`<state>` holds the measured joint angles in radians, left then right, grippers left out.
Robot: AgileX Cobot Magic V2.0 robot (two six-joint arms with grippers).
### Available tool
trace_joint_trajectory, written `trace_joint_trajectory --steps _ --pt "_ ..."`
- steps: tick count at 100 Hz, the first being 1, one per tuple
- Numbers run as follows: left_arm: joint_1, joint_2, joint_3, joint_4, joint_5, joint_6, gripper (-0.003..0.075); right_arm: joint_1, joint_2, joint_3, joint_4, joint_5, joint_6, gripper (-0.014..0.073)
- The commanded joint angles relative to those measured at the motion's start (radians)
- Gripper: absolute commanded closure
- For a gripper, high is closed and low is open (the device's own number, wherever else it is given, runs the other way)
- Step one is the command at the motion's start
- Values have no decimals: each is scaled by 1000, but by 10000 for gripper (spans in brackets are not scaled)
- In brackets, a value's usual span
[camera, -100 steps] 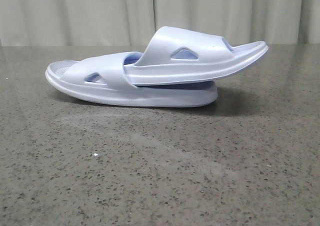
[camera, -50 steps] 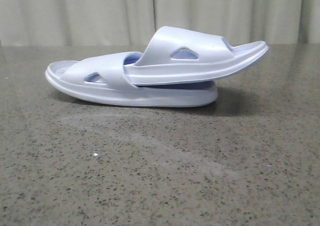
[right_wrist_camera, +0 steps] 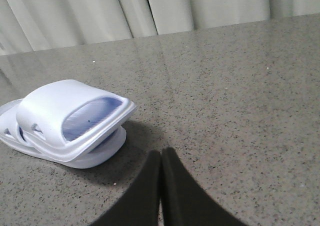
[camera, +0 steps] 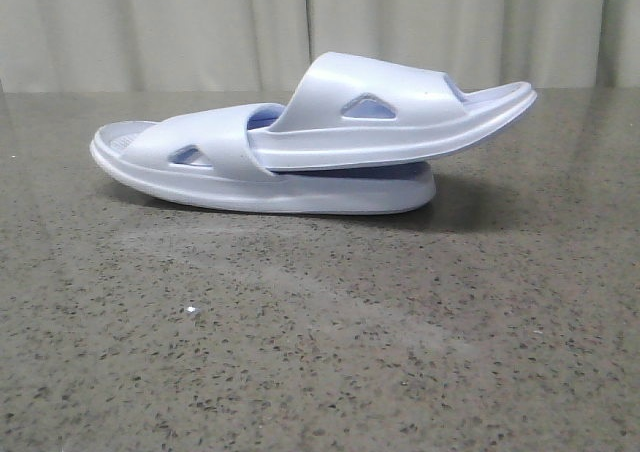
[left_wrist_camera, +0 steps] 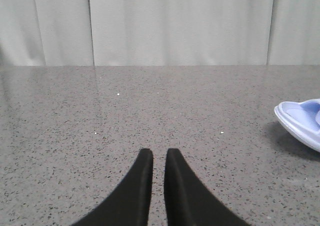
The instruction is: Insert blue slippers together front up
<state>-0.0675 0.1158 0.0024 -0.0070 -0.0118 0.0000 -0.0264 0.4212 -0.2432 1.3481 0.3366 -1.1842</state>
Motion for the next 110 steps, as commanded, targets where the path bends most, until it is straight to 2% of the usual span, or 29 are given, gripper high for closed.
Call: trace_joint_trajectory --steps 1,10,18,27,35,36,37,38,39,41,46,53,57,79,83,96,110 --pt "-10 9 9 -4 -72 0 705 1 4 -29 27 -8 -12 678" --pt "-10 9 9 -4 -72 0 705 1 4 -27 27 -13 -12 678" --pt "-10 9 9 -4 -72 0 705 1 -2 -27 -3 -104 -10 678" --pt "-10 9 9 -4 -72 0 705 1 -19 -27 -162 -176 62 678" --pt "-10 9 9 -4 -72 0 705 1 -20 -27 -441 -229 342 678" --pt "-10 9 9 -4 -72 0 705 1 -20 -25 -535 -236 399 678" --pt "-10 9 9 -4 -72 0 705 1 -20 -25 -535 -241 428 678" --pt "-10 9 9 -4 -72 0 705 1 -20 -23 -629 -252 516 678" --pt "-10 9 9 -4 -72 0 705 1 -20 -23 -629 -252 516 678" --pt "-10 9 9 -4 -72 0 705 1 -20 -17 -720 -267 574 678" --pt "-10 9 9 -4 -72 0 705 1 -30 6 -924 -306 776 678" --pt "-10 9 9 -4 -72 0 705 1 -55 48 -1106 -372 960 678" --pt "-10 9 9 -4 -72 0 705 1 -79 82 -1174 -401 1017 678" --pt "-10 9 9 -4 -72 0 705 1 -278 277 -1245 -474 1091 678" --pt "-10 9 9 -4 -72 0 705 1 -318 273 -1258 -395 1093 678" --pt "-10 9 9 -4 -72 0 705 -1 -461 275 -1295 -319 1093 678" --pt "-10 9 9 -4 -72 0 705 -1 -454 275 -1302 -270 1093 678"
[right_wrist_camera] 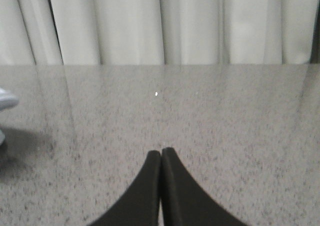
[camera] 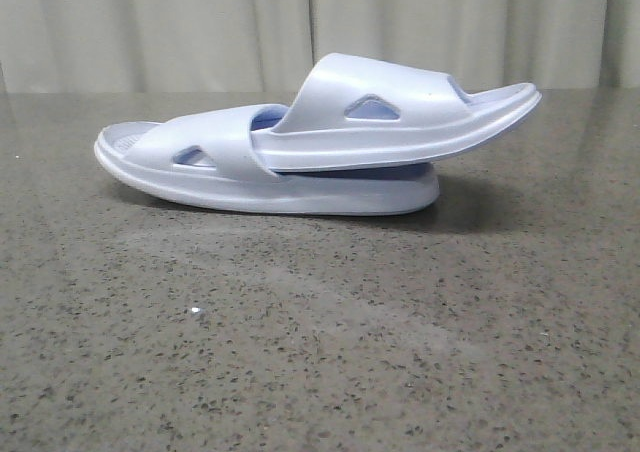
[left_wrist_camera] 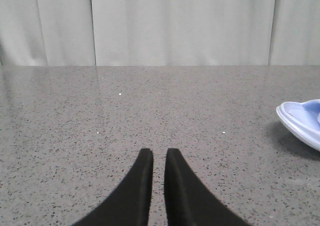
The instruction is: Insert blue slippers together front up
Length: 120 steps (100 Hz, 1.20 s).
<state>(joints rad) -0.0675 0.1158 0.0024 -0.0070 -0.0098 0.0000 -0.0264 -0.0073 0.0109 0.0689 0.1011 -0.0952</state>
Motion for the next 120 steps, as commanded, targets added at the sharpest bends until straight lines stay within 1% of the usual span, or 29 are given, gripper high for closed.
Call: trace_joint_trajectory --steps 1,12,80,89,101,106,120 --pt "-10 9 9 -4 -74 0 705 -1 -26 21 -26 -31 4 678" --pt "-10 9 9 -4 -74 0 705 -1 -24 22 -54 -34 4 678" --pt "-10 9 9 -4 -74 0 705 -1 -24 21 -54 -34 4 678" --pt "-8 -37 9 -4 -69 0 705 -1 -24 21 -54 -34 4 678" --pt "3 -155 9 -4 -69 0 705 -1 -24 21 -54 -34 4 678" --pt "10 -144 9 -4 -99 0 705 -1 -22 21 -54 -34 4 678" --pt "13 -152 9 -4 -91 0 705 -1 -22 21 -54 -34 4 678"
